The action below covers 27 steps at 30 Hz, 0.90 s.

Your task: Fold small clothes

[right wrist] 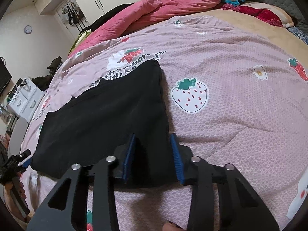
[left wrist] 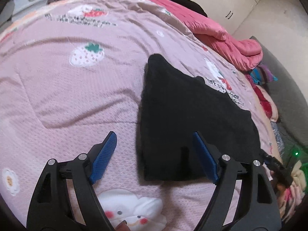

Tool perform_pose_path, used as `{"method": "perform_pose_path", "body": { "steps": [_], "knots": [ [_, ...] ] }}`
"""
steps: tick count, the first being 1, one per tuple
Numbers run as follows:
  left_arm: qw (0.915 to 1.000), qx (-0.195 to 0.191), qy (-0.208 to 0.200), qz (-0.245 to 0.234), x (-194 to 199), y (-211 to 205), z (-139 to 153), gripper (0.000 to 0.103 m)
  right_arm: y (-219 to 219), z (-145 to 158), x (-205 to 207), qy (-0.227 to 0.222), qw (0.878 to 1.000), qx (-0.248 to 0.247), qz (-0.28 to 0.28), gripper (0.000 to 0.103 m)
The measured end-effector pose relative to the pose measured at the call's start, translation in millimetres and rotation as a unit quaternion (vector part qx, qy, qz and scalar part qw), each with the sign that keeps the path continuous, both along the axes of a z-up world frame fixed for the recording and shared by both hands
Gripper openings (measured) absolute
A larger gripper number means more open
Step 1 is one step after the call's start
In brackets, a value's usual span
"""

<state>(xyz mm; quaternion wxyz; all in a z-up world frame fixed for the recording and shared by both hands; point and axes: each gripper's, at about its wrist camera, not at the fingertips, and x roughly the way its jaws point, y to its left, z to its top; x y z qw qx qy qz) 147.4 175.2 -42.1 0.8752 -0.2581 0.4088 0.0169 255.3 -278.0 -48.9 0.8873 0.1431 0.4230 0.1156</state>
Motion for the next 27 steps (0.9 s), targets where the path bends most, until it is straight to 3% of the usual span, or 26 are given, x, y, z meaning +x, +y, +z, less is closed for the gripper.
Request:
{"method": "perform_pose_path", "body": {
  "steps": [4,6,8,15,21,27],
  "knots": [
    [0.9998,-0.016,0.009,-0.004,3.2,-4.5,-10.1,0.065,-8.1,-6.9,2.7,0.011,1.000,0.020,-0.010,0.021],
    [0.9994,-0.032,0.005,-0.010,4.9,-7.1,-12.0,0.032,-10.7,-7.3,1.9,0.012,0.999,0.032,-0.010,0.018],
    [0.9992,-0.038,0.001,-0.012,5.3,-9.8,-11.2,0.015,-11.0,-5.7,0.8,0.008,0.999,0.033,-0.011,0.009],
    [0.9994,0.021,-0.019,-0.021,-5.3,-16.7,12.5,0.011,-13.4,14.5,-11.0,-0.032,0.999,0.021,-0.022,0.007],
    [0.9994,0.016,0.025,-0.015,-4.5,-9.3,-10.4,0.012,-7.6,-2.4,-9.2,0.002,0.999,-0.030,-0.032,0.007],
    [0.9968,0.074,0.023,-0.019,-4.6,-21.3,-3.1,0.020,-7.0,-6.5,-8.2,0.003,0.998,-0.039,-0.039,0.011]
  ]
}}
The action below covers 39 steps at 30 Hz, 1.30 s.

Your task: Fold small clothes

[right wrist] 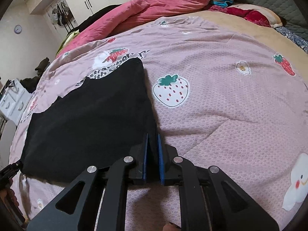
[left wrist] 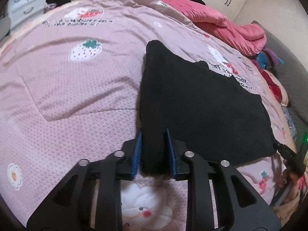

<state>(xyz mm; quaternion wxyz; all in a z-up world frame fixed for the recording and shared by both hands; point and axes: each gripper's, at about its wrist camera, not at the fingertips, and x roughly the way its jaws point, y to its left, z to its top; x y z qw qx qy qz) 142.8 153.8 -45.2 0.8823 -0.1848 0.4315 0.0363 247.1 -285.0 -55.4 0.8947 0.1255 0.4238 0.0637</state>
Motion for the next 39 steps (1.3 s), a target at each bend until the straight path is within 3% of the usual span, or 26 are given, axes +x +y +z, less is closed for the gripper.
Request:
{"method": "perform_pose_path", "body": {
  "steps": [2,6,9,11,15,20,26,30,36,38,39],
  "knots": [
    [0.9999,0.005,-0.009,0.001,-3.1,0.8,5.9,0.022,-2.1,3.3,-1.0,-0.007,1.000,0.001,-0.006,0.021],
    [0.9987,0.015,-0.047,0.009,-10.2,0.4,24.1,0.034,1.4,19.5,-8.8,-0.050,0.999,-0.015,-0.003,0.021],
    [0.9972,0.030,-0.069,0.006,-11.7,-8.5,33.1,0.037,10.7,27.6,-13.6,-0.076,0.997,-0.020,0.015,0.023],
    [0.9961,0.044,-0.077,-0.001,-11.4,-16.4,36.6,0.040,19.8,30.7,-16.4,-0.085,0.996,-0.025,0.029,0.033],
    [0.9949,0.066,-0.066,-0.038,-4.2,-40.5,32.1,0.043,45.5,33.3,-18.7,-0.089,0.993,-0.034,0.068,0.036],
    [0.9935,0.075,-0.024,-0.083,5.1,-65.5,11.7,0.046,66.9,27.0,-18.4,-0.072,0.991,-0.043,0.101,0.045],
    [0.9903,0.098,-0.001,-0.099,7.0,-76.4,-1.0,0.050,78.8,5.4,-13.3,-0.018,0.992,-0.068,0.109,0.053],
    [0.9899,0.098,0.002,-0.103,7.8,-78.7,-4.5,0.052,82.3,1.9,-17.4,-0.017,0.991,-0.078,0.108,0.057],
    [0.9909,0.087,-0.004,-0.102,3.7,-78.3,1.6,0.057,82.1,12.3,-26.1,-0.047,0.991,-0.060,0.114,0.079],
    [0.9916,0.080,-0.007,-0.101,2.5,-76.8,4.0,0.059,83.5,17.8,-29.3,-0.065,0.989,-0.062,0.115,0.093],
    [0.9922,0.074,-0.008,-0.100,1.8,-75.7,4.9,0.063,84.0,19.7,-30.7,-0.071,0.989,-0.064,0.115,0.094]
  ]
}}
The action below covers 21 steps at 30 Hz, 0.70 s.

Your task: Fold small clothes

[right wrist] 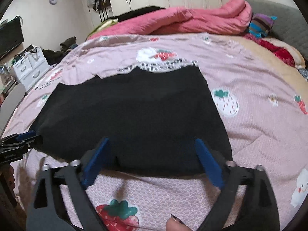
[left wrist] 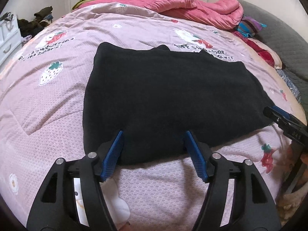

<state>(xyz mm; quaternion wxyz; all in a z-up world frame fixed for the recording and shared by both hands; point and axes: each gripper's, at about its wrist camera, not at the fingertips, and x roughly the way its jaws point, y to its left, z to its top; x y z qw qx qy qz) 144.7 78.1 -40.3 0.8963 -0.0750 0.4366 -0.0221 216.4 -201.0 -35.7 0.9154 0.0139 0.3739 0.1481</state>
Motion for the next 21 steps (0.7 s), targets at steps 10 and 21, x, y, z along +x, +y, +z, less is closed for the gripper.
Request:
{"method": "perform_pose_path", "body": {
  "steps": [10,21],
  "knots": [
    [0.9996,-0.021,-0.015,0.006,-4.7,6.0,10.4,0.081,2.2,9.8,-6.0,-0.031,0.999,0.008,0.006,0.099],
    [0.9991,-0.021,-0.019,0.030,-5.7,18.3,16.0,0.094,16.7,16.3,-14.5,-0.051,0.998,-0.004,0.021,0.099]
  ]
}}
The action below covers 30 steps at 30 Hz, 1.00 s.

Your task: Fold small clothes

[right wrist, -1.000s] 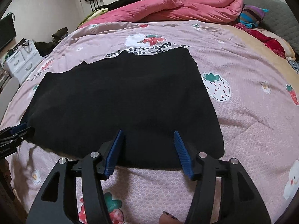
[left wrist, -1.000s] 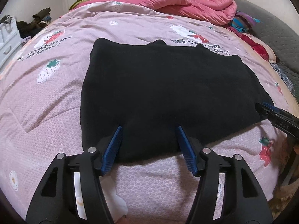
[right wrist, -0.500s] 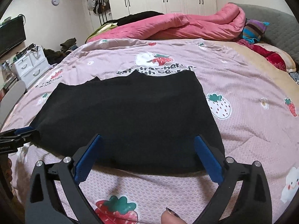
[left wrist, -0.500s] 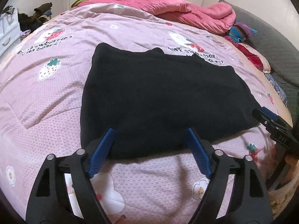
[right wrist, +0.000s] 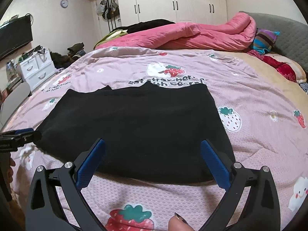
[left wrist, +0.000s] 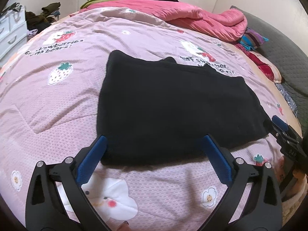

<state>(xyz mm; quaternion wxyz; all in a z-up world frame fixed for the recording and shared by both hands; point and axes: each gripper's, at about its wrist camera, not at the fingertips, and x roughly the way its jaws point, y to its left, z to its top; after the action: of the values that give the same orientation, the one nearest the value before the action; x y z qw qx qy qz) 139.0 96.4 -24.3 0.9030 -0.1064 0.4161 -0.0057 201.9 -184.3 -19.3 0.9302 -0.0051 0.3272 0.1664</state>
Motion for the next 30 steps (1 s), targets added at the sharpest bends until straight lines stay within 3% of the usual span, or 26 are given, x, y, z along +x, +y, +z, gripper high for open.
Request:
{"method": "perform_pose_path", "body": {
  "steps": [20,30],
  "knots": [
    [0.9961,0.041,-0.006,0.077,0.0,53.5,8.9,0.094,82.5,2.5,-20.1,-0.005,0.995,-0.028,0.093,0.099],
    [0.9913,0.070,0.004,0.111,9.3,75.2,5.1,0.094,144.8,-6.1,-31.6,-0.009,0.983,-0.077,0.167,0.099]
  ]
}}
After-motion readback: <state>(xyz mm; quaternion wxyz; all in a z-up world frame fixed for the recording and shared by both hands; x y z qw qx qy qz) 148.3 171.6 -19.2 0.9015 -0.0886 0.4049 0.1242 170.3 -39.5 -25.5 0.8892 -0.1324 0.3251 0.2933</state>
